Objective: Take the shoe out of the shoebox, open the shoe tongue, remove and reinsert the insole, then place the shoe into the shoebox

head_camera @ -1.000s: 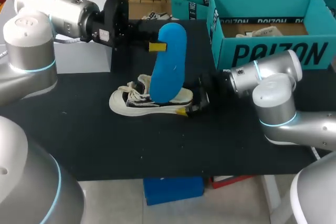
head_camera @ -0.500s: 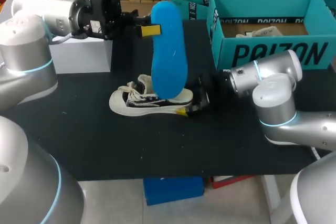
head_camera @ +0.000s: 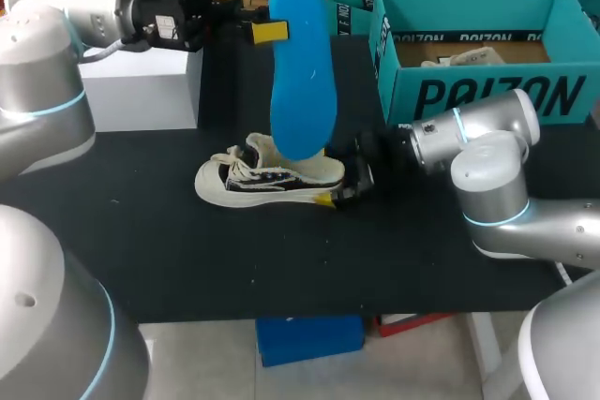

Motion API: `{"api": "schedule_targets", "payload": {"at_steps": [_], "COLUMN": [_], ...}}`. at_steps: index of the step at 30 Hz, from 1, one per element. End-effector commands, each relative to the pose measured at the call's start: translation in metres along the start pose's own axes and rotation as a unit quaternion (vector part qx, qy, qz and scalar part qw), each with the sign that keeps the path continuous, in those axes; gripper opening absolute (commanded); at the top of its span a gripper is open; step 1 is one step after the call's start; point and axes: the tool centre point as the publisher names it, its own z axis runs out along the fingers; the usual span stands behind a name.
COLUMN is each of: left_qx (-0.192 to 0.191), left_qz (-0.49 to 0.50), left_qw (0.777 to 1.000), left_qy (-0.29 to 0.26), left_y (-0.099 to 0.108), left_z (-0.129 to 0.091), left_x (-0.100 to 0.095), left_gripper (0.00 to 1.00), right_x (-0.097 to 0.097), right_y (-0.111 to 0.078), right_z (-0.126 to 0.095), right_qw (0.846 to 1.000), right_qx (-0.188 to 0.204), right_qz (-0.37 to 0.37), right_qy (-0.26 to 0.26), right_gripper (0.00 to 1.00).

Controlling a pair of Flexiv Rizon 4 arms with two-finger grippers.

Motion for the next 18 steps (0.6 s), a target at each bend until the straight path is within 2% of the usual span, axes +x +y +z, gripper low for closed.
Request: {"api": "schedule_targets", "payload": {"at_steps": [1,11,12,13,16,18], "left_qx": [-0.002,0.001,0.001,0.001,0.001,0.001], "left_qz": [-0.002,-0.003,-0.003,-0.003,-0.003,-0.003], "left_qw": [1.0,1.0,1.0,1.0,1.0,1.0], "left_qy": [-0.022,-0.026,-0.026,-0.026,-0.026,-0.026], "left_y": [-0.003,-0.003,-0.003,-0.003,-0.003,-0.003], "left_z": [0.001,0.0,0.0,0.0,0.0,0.0], "left_x": [0.007,0.007,0.007,0.007,0.007,0.007], "left_gripper": [0.0,0.0,0.0,0.0,0.0,0.0], "right_x": [0.0,0.0,-0.001,-0.002,-0.006,-0.008], "right_y": [-0.002,-0.002,-0.001,0.0,0.005,0.011], "right_z": [0.001,0.001,-0.002,-0.006,-0.017,-0.026], "right_qw": [1.0,1.0,1.0,1.0,0.999,0.998], "right_qx": [0.001,0.001,0.009,0.015,0.035,0.066], "right_qz": [0.001,0.001,0.001,0.0,-0.003,-0.004], "right_qy": [-0.001,-0.001,-0.001,0.001,-0.001,0.003], "right_gripper": [0.0,0.0,0.22,1.0,1.0,1.0]}}
